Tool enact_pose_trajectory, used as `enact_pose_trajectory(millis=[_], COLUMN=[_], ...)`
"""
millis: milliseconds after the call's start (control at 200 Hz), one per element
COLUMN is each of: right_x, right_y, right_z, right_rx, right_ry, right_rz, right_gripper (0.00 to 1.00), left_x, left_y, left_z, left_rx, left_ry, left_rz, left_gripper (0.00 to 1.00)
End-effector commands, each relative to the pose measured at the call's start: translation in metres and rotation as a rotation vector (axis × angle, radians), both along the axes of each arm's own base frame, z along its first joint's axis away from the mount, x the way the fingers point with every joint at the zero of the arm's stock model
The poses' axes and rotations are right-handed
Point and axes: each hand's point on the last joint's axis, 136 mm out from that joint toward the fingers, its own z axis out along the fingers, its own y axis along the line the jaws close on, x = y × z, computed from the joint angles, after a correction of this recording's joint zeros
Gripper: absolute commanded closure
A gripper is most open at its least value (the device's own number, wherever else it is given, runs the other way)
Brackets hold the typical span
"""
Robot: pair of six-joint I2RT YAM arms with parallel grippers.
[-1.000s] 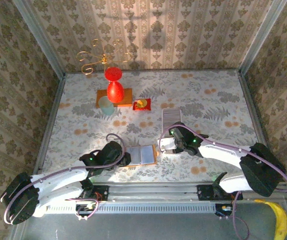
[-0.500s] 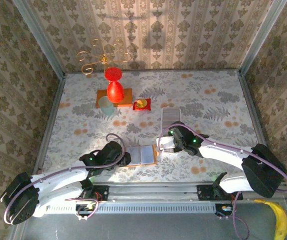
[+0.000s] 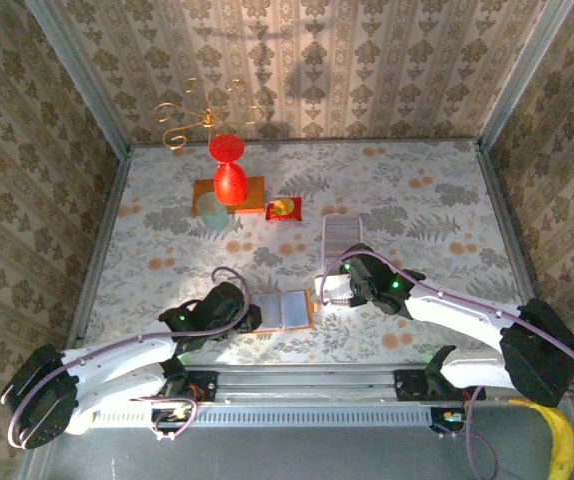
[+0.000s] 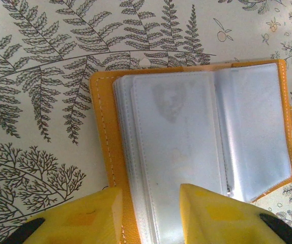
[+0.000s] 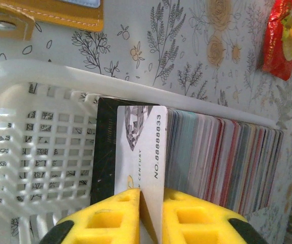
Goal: Put the credit cards into the card holder
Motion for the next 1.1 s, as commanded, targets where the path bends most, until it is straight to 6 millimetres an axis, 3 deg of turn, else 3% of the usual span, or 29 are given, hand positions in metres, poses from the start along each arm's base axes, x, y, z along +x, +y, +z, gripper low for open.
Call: enact_pose_trajectory(millis=[0,95,235,405,625,785,895,1095], right_x=[0.002,0.000,-0.013,-0.036,-0.047,-0.039,-0.044,-0.048], right_y=[-0.007,-0.008,-0.001,0.009,0.016,0.007,0.011,0.045], right_z=[0.009,0.012,0.028,0.056,0.104,0.131,0.134,0.138], right_rx=[-0.010,0.005,0.117,0.331,0.759,1.074,1.151,1.374], right_ry=[-0.027,-0.020,0.027,0.105,0.250,0.351,0.495,0.781], right_rz=[-0.037,-0.049,-0.088,-0.141,-0.403,-0.714,-0.852,-0.917], right_gripper=[0.87,0.89,1.00,1.00,1.00,1.00,1.00,1.00], left_x=[-0.002,-0.002,-0.002,-0.001,0.000,0.001,0.002,0.003], left_y=[0.000,-0.001,-0.001,-0.001,-0.002,-0.003,-0.001,-0.007], left_z=[-0.004,-0.004,-0.002,0.001,0.006,0.011,0.013,0.015], left_rx=[0.002,0.002,0.006,0.010,0.015,0.025,0.066,0.114], left_ry=[0.010,0.012,0.010,0.001,-0.003,-0.003,-0.002,-0.003], left_rz=[0.005,0.002,0.001,-0.003,-0.014,-0.016,-0.016,-0.031], left_gripper=[0.66,0.66,0.66,0.63,0.53,0.46,0.41,0.35])
